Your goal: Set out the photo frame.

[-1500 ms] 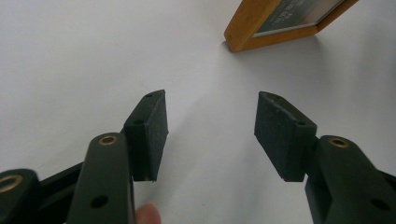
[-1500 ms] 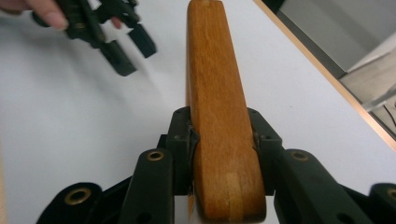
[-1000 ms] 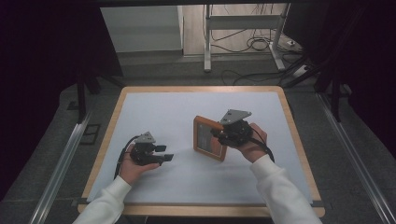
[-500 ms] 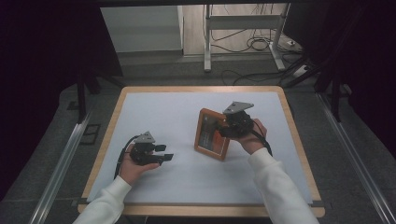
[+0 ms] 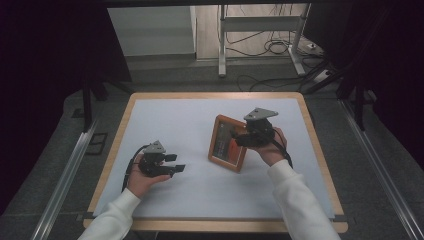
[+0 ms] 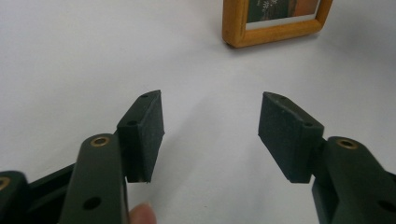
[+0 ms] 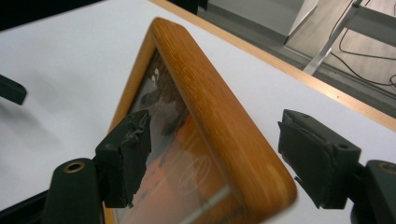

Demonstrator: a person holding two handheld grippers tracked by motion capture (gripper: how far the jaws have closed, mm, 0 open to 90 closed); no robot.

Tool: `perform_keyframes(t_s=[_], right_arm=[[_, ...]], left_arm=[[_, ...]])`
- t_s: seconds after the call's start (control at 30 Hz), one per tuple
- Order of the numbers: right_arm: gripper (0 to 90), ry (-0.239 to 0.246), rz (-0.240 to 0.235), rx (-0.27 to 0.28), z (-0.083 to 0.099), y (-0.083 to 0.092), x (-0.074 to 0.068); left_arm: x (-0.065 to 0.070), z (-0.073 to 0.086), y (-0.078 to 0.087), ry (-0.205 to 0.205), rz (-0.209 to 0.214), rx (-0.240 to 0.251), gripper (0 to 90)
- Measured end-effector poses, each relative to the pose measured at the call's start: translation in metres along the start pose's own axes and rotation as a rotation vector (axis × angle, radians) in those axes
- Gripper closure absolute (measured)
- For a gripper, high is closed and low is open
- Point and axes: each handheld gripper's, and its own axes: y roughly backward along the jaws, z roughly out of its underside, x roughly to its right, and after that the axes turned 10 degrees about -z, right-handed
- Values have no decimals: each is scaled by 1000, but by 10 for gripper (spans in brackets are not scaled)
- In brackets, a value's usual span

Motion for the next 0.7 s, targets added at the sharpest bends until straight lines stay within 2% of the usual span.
perform_keyframes(t_s=[0.2,0.4,0.53,0.7], right_arm=[[200,-45,19,46,16,24,0],[198,-73,28,73,40,44,-7],[246,-74,9,77,59,50,-18],[390,-77,-25,90,76,53,-33]], left_arm=[[1,-1,1,1,-12,7,354],[2,-1,0,-2,-24,8,339],[4,-1,-1,-2,-23,2,333],[6,-1,0,-8,-26,9,327]])
